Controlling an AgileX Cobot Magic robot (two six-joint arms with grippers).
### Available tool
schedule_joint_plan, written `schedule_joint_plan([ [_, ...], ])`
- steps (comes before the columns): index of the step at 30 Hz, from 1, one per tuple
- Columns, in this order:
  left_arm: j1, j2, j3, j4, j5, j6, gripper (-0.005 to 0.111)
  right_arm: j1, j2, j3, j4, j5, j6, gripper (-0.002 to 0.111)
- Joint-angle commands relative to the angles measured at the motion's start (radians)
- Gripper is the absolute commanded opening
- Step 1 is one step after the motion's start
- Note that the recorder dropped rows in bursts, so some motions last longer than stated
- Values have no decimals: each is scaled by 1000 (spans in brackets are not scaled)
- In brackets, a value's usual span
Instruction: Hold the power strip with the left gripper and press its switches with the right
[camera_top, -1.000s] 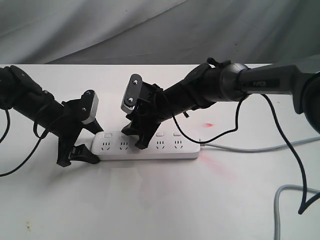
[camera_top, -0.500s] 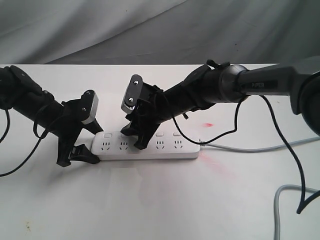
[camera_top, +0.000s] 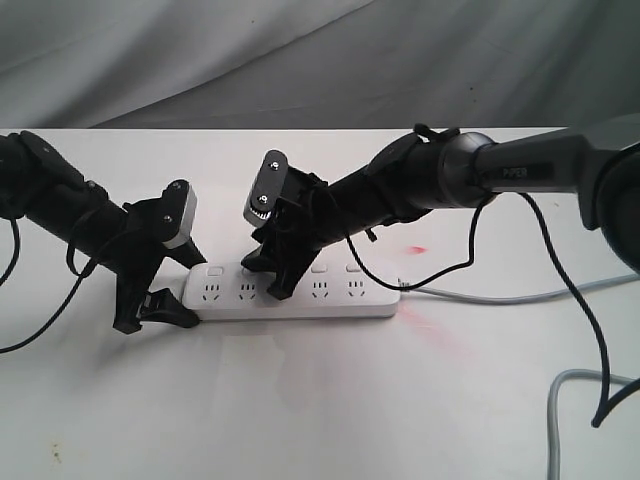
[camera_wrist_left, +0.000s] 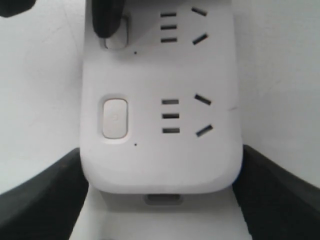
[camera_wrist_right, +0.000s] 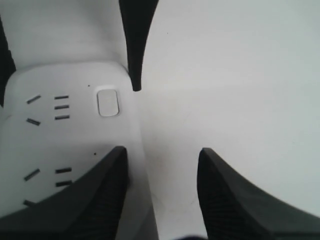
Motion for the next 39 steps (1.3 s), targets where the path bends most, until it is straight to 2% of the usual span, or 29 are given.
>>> schedule_joint_plan([
  [1,2,3,1,42,-41,16,46,3,49,23,-72,-14,-7,43],
  [13,2,3,1,42,-41,14,46,-17,-128,23,-107,-3,43,43],
  [20,2,3,1,42,-41,16,46,-48,-132,47,-134,25,61,43],
  [26,2,3,1,42,-41,16,46,-49,-127,110,-134,-42,30,43],
  [39,2,3,1,42,-41,14,46,-49,-115,112,-120,-51,24,43],
])
